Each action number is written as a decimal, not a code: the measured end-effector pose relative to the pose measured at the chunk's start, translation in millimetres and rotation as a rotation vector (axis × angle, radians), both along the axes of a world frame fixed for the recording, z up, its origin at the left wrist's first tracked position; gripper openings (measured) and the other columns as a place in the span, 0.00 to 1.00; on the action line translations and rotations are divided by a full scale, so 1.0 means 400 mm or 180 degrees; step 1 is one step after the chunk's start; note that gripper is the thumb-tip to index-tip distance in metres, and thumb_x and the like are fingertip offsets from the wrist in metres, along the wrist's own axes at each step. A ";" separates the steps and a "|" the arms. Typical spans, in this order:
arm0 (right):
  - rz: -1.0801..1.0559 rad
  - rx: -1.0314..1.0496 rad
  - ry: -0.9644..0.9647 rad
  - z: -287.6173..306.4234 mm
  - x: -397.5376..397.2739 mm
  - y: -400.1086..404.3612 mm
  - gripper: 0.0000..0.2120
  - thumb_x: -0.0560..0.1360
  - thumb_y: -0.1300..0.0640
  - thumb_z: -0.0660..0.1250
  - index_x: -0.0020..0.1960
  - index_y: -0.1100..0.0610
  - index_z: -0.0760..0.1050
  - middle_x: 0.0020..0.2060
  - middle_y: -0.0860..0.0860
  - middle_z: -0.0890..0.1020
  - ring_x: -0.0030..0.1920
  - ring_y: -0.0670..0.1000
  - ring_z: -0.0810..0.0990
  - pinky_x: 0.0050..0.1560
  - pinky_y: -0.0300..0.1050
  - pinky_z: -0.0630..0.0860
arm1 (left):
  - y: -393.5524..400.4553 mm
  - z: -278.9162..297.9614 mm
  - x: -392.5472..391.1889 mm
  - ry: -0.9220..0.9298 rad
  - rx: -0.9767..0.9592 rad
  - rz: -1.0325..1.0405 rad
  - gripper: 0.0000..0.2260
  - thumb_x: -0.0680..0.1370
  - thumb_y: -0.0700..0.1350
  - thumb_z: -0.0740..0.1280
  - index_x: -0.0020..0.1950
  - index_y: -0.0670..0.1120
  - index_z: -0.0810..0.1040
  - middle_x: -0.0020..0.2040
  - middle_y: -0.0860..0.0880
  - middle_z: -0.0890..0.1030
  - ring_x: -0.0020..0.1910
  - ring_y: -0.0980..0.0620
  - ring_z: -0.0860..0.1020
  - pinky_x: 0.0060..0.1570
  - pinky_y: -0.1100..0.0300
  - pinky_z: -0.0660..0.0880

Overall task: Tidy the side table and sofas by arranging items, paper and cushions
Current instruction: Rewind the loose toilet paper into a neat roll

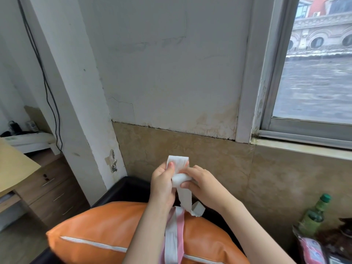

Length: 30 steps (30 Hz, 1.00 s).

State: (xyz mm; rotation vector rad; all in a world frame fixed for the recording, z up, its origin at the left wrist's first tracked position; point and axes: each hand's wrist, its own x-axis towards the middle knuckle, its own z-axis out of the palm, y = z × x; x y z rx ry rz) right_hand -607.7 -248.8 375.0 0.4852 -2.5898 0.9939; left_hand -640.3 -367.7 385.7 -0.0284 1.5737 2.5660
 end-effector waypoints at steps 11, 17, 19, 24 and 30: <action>-0.0235 -0.0354 -0.0350 0.025 -0.007 -0.013 0.09 0.77 0.54 0.63 0.49 0.55 0.63 0.33 0.48 0.75 0.36 0.51 0.72 0.38 0.46 0.67 | 0.003 -0.018 0.025 0.0170 -0.0118 -0.0151 0.05 0.76 0.39 0.66 0.44 0.39 0.80 0.39 0.43 0.83 0.39 0.49 0.81 0.39 0.61 0.78; -0.0770 -0.0580 0.0540 -0.016 0.000 -0.028 0.12 0.69 0.55 0.73 0.49 0.57 0.75 0.40 0.38 0.74 0.42 0.40 0.75 0.49 0.44 0.72 | 0.013 -0.017 0.025 -0.0233 0.0154 0.0532 0.07 0.77 0.37 0.66 0.39 0.40 0.77 0.34 0.45 0.80 0.32 0.51 0.79 0.32 0.62 0.76; -0.0735 -0.0782 0.0705 -0.029 -0.002 -0.027 0.11 0.66 0.58 0.73 0.49 0.57 0.80 0.40 0.38 0.76 0.42 0.37 0.76 0.49 0.38 0.74 | 0.013 -0.013 0.026 -0.0322 0.0295 0.0590 0.05 0.77 0.36 0.65 0.41 0.41 0.77 0.35 0.45 0.80 0.34 0.50 0.79 0.31 0.62 0.76; -0.0799 -0.1806 0.0303 -0.020 0.000 -0.025 0.12 0.66 0.70 0.74 0.44 0.56 0.82 0.38 0.40 0.81 0.41 0.36 0.80 0.44 0.28 0.73 | 0.018 -0.009 0.034 -0.0389 0.0531 0.0219 0.05 0.77 0.38 0.66 0.50 0.37 0.77 0.44 0.40 0.80 0.42 0.45 0.80 0.39 0.58 0.79; -0.0717 -0.2175 0.0074 -0.007 -0.001 -0.026 0.17 0.64 0.72 0.74 0.30 0.51 0.78 0.26 0.40 0.80 0.32 0.38 0.78 0.36 0.29 0.71 | 0.026 -0.007 0.034 -0.0356 0.0471 0.0253 0.06 0.75 0.37 0.68 0.50 0.35 0.79 0.43 0.41 0.83 0.42 0.47 0.81 0.49 0.53 0.77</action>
